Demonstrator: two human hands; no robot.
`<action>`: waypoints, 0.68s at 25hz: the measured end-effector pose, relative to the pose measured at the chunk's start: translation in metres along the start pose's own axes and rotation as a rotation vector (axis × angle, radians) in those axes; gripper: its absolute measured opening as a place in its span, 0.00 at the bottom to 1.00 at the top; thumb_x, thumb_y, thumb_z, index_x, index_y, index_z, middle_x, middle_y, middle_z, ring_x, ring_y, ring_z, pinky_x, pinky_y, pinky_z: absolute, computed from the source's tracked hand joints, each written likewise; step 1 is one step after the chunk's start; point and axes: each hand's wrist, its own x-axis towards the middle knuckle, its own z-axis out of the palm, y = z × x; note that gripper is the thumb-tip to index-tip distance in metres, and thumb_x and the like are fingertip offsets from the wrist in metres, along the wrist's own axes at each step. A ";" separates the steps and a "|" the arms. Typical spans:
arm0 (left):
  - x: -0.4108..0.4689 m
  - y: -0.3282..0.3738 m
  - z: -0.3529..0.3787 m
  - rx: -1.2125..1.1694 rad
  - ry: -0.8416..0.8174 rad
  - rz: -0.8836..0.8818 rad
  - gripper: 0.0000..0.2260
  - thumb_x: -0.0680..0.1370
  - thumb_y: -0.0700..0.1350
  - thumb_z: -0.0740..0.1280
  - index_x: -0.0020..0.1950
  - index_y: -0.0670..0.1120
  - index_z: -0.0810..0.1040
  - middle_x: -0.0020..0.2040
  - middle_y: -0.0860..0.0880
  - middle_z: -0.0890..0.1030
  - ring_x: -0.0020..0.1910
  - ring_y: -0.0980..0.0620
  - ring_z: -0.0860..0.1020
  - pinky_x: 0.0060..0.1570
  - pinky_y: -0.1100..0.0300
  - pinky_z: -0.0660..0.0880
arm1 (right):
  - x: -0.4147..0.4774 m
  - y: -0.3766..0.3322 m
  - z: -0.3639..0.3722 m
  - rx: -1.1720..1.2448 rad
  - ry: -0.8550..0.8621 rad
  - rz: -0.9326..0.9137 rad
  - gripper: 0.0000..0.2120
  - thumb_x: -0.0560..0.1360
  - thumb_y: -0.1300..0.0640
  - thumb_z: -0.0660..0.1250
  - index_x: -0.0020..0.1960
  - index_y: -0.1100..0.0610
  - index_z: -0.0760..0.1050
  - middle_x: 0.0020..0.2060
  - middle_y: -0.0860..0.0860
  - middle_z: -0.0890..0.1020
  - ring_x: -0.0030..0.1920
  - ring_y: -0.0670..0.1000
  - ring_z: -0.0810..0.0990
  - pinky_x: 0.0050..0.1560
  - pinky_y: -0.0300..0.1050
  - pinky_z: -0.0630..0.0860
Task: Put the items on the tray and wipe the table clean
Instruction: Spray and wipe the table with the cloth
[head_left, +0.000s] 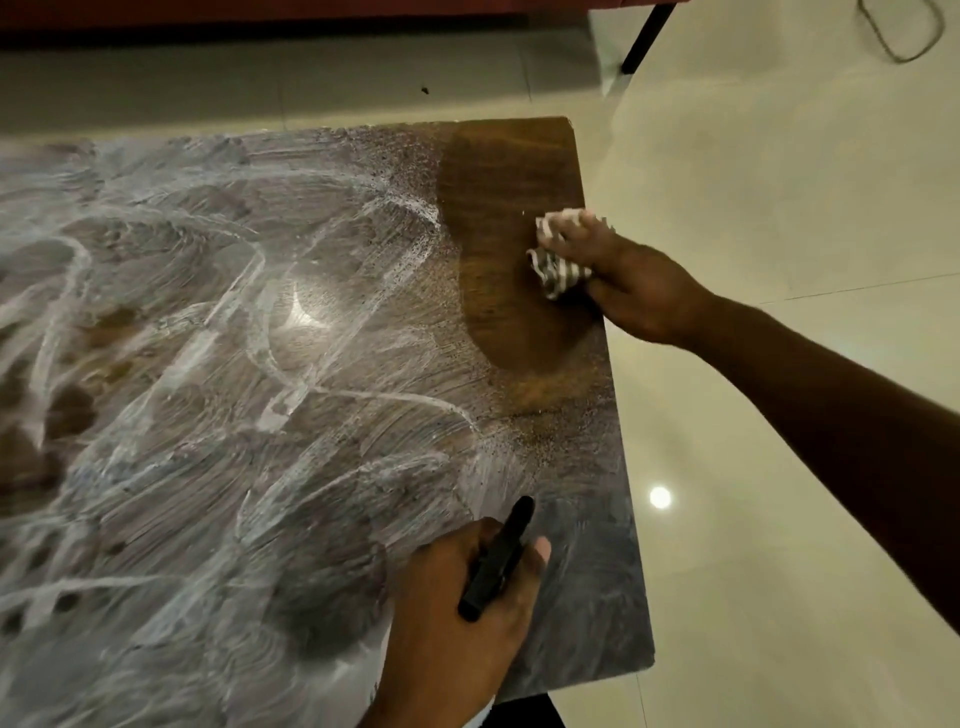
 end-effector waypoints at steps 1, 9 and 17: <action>-0.003 -0.002 0.003 0.000 -0.006 0.005 0.19 0.74 0.69 0.68 0.38 0.55 0.74 0.30 0.52 0.73 0.28 0.54 0.71 0.33 0.56 0.68 | 0.016 -0.009 0.003 0.024 0.030 0.042 0.34 0.81 0.72 0.60 0.83 0.52 0.64 0.86 0.53 0.58 0.87 0.58 0.50 0.86 0.57 0.51; -0.018 -0.025 0.022 0.009 0.009 0.024 0.25 0.73 0.74 0.65 0.40 0.51 0.77 0.32 0.47 0.75 0.27 0.50 0.75 0.32 0.50 0.72 | -0.119 -0.036 0.059 -0.175 -0.332 -0.449 0.30 0.85 0.58 0.60 0.85 0.48 0.59 0.86 0.48 0.57 0.87 0.54 0.50 0.83 0.62 0.60; -0.035 -0.048 0.032 0.010 -0.044 0.098 0.27 0.75 0.74 0.66 0.38 0.50 0.73 0.30 0.49 0.72 0.27 0.53 0.73 0.32 0.54 0.68 | -0.054 -0.032 0.058 -0.042 0.009 0.011 0.35 0.81 0.68 0.62 0.85 0.52 0.59 0.86 0.55 0.56 0.87 0.61 0.49 0.85 0.62 0.53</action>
